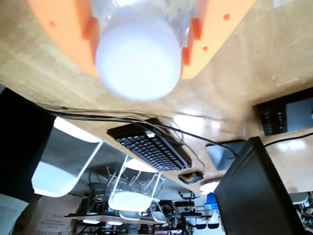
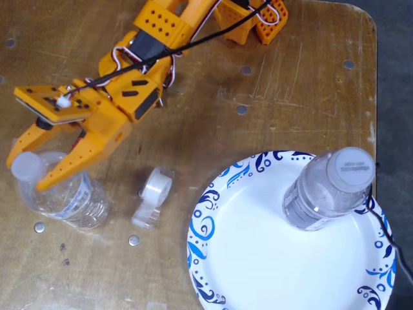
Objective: Move the bottles to the plate
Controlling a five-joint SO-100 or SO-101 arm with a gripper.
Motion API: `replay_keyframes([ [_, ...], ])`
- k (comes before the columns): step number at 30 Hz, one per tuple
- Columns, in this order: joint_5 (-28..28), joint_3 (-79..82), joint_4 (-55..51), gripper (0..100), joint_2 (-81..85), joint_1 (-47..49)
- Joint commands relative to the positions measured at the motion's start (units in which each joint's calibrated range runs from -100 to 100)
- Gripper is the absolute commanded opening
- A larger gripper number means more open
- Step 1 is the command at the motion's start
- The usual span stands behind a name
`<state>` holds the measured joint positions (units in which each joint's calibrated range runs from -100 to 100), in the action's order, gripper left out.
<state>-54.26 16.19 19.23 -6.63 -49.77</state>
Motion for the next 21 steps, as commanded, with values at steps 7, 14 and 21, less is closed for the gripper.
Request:
replay_keyframes([
  [7, -0.2, -3.0, 0.7, 14, 0.5, -1.0],
  [14, -0.2, -3.4, 0.7, 14, 1.0, -1.0],
  [21, -0.2, -16.4, -6.3, 14, 1.1, -2.0],
])
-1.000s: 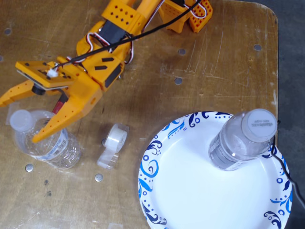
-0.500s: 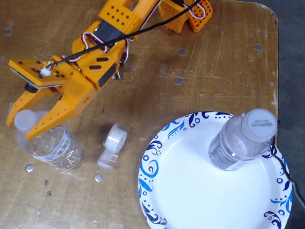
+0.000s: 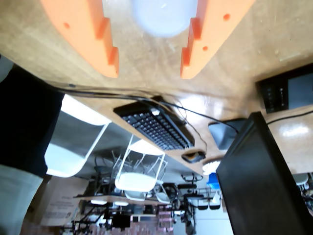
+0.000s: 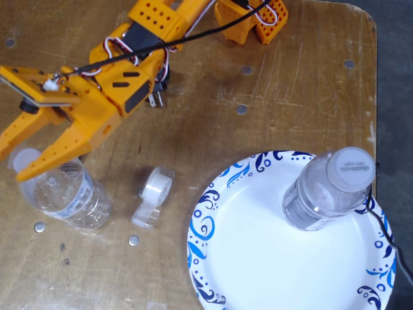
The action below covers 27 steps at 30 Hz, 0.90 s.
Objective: Move the bottles to the plate
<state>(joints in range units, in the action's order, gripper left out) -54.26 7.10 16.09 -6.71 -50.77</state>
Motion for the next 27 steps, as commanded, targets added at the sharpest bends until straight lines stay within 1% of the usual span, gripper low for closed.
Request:
replay_keyframes([
  [1, -0.2, -9.7, -5.1, 14, 1.1, -1.0],
  [4, -0.2, -17.6, -12.6, 14, 1.1, -0.6],
  [7, -0.3, -21.7, -19.8, 14, 1.1, -0.4],
  [11, -0.3, -21.4, -21.7, 15, 1.1, -0.3],
  [15, -1.4, -15.5, -20.6, 20, 1.1, 0.6],
  [21, -2.2, -8.4, -12.0, 27, 0.6, 3.2],
  [27, -2.2, -5.2, -9.9, 32, 0.6, 3.9],
])
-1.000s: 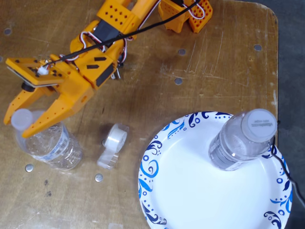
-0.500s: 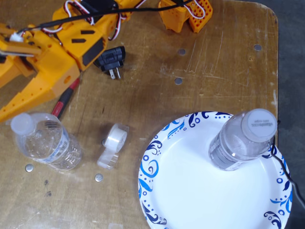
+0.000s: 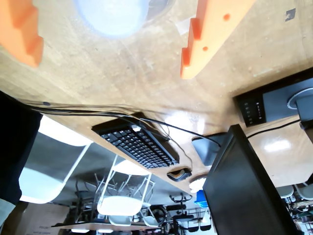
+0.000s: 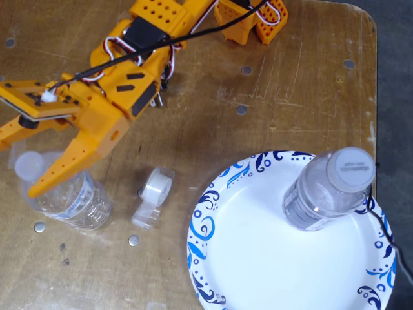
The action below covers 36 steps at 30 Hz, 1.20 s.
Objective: Move the bottles to the plate
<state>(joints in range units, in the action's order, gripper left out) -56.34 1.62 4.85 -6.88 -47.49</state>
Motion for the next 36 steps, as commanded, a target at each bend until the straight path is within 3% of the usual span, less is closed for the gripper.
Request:
replay_keyframes([
  [1, -0.1, 0.7, 1.6, 33, 0.7, 0.6],
  [21, -0.3, 5.1, 1.6, 32, 0.6, -0.1],
  [29, -0.3, 5.2, 1.2, 12, 0.6, -3.0],
  [36, -0.3, 6.5, 1.6, 10, 0.6, -4.0],
])
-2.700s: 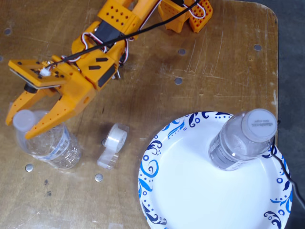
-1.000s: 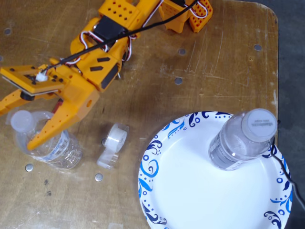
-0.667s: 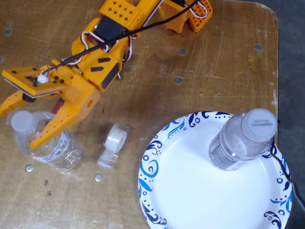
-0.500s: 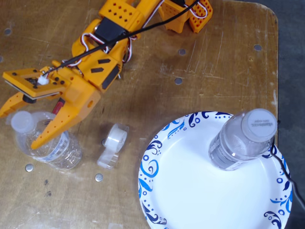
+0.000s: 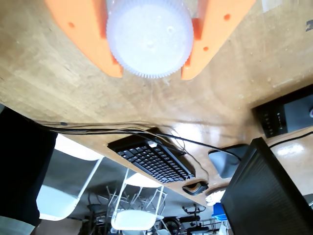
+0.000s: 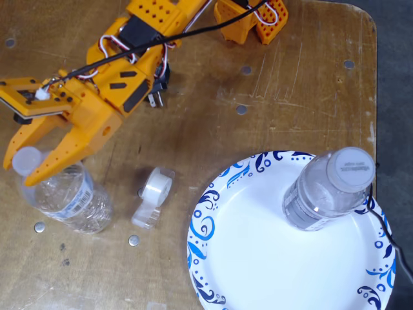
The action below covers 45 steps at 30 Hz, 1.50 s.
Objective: Move the bottles to the plate
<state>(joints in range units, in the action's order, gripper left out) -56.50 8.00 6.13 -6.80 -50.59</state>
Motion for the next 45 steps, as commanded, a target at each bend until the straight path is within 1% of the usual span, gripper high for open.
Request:
replay_keyframes([
  [1, -0.2, 0.1, 0.3, 10, 0.6, -0.9],
  [7, -0.2, -1.1, 0.3, 10, 1.3, -0.8],
  [13, -0.2, -8.5, -1.3, 9, 3.3, -0.2],
  [17, -0.2, -16.1, -7.6, 3, 4.6, -0.2],
  [21, -0.2, -24.8, -15.8, 3, 4.8, 0.9],
  [23, -0.4, -29.0, -18.8, 3, 4.8, 3.4],
  [27, -3.5, -36.8, -23.9, 6, 4.2, 9.5],
  [31, -4.0, -41.4, -26.9, 5, 4.1, 16.1],
  [36, -4.0, -42.4, -32.1, 5, 4.9, 25.3],
  [40, -4.0, -41.5, -33.8, 5, 4.9, 31.7],
  [45, -3.5, -39.3, -34.8, 5, 4.1, 35.0],
])
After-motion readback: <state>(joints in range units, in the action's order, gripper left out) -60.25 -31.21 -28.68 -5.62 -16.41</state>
